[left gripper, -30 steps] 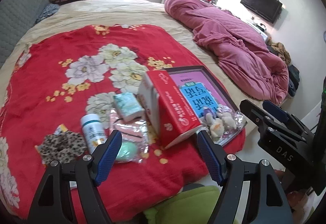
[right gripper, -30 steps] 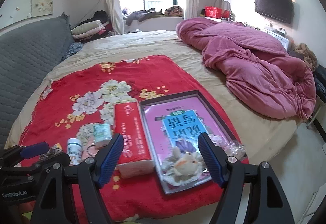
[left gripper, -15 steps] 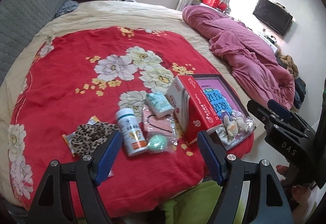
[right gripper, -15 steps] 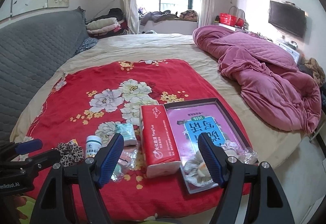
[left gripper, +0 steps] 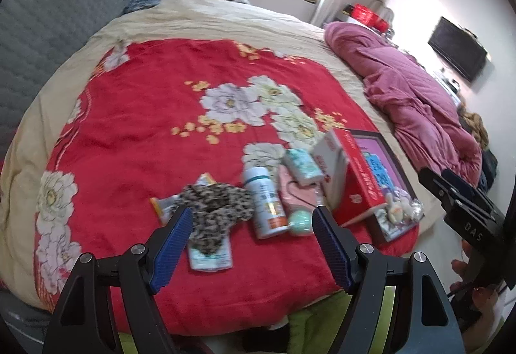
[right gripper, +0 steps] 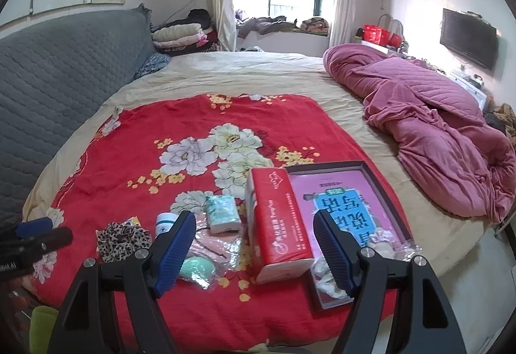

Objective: Organize soft objects
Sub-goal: 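Move both open tools toward the loose items beside the box, then grasp the leopard-print scrunchie with the left tool while the right tool grasps the green Flower tissue pack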

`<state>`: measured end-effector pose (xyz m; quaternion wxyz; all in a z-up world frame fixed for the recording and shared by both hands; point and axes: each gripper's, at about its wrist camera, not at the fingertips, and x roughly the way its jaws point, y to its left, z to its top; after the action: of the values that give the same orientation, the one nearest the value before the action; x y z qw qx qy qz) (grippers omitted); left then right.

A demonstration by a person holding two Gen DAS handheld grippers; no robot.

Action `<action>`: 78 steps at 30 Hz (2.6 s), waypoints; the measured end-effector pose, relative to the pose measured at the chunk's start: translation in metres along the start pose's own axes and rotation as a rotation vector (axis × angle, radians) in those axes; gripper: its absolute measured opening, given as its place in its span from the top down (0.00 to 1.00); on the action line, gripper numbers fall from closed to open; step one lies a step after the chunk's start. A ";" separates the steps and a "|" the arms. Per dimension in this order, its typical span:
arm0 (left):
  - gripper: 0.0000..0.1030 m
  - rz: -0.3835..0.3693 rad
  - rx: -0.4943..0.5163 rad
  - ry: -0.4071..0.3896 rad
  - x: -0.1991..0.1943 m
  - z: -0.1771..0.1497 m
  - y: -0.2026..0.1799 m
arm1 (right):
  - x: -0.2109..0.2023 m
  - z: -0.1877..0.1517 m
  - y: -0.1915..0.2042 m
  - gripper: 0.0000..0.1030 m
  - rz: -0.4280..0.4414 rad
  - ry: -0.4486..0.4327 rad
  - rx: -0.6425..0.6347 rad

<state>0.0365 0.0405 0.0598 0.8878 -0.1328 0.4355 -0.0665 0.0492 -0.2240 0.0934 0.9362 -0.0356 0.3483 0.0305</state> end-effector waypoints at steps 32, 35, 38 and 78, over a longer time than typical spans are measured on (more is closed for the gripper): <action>0.25 0.054 -0.093 0.163 0.104 -0.019 0.057 | 0.108 -0.030 0.040 0.27 0.056 0.188 -0.064; 0.25 0.058 -0.096 0.173 0.117 -0.016 0.058 | 0.121 -0.025 0.043 0.27 0.050 0.194 -0.065; 0.25 0.058 -0.086 0.182 0.127 -0.014 0.058 | 0.139 -0.018 0.049 0.27 0.041 0.204 -0.074; 0.62 0.087 -0.113 0.158 0.146 -0.011 0.086 | 0.234 -0.002 0.066 0.60 0.046 0.335 -0.018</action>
<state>0.1179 0.0869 -0.0824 0.8439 -0.1581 0.5125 -0.0134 0.2191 -0.1508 -0.0640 0.8637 -0.0407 0.5001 0.0486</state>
